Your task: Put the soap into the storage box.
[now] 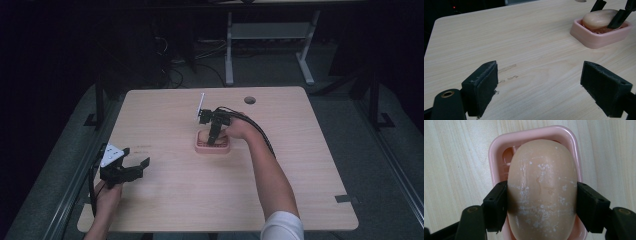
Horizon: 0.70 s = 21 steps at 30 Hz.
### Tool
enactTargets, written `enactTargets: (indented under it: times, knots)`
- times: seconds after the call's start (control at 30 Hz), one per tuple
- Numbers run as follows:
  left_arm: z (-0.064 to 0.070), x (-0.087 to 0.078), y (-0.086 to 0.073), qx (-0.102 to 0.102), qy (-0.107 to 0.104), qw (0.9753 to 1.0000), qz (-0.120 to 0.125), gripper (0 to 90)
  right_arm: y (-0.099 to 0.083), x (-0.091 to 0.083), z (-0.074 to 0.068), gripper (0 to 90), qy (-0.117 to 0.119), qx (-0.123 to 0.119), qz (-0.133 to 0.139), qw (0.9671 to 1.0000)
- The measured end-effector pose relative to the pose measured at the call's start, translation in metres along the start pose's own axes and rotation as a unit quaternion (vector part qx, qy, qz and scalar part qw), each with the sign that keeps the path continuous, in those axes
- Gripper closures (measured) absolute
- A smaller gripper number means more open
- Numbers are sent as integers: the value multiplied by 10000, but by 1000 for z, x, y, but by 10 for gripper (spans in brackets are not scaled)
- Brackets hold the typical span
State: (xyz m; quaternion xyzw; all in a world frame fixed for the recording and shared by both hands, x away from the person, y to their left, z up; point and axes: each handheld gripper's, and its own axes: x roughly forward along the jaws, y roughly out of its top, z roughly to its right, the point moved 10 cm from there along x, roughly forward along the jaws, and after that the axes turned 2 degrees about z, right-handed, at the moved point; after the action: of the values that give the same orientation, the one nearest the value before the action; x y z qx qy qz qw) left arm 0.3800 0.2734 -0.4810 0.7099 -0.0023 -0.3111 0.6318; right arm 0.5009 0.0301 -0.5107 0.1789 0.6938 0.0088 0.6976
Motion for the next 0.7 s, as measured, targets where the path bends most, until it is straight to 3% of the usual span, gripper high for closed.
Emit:
enactTargets:
  times: [0.47,0.53,0.57,0.7]
  knots:
    - [0,0,0,0,1,10000,6,142,2,1,-1,317,25,-13,28,10000]
    - [0,0,0,-6,3,10000,-1,142,3,-2,0,323,47,26,137,9999]
    - [0,0,0,-15,-1,10000,1,142,7,-10,1,325,41,97,360,9993]
    - [1,1,1,-10,-13,10000,20,142,8,-19,1,304,2,138,479,9988]
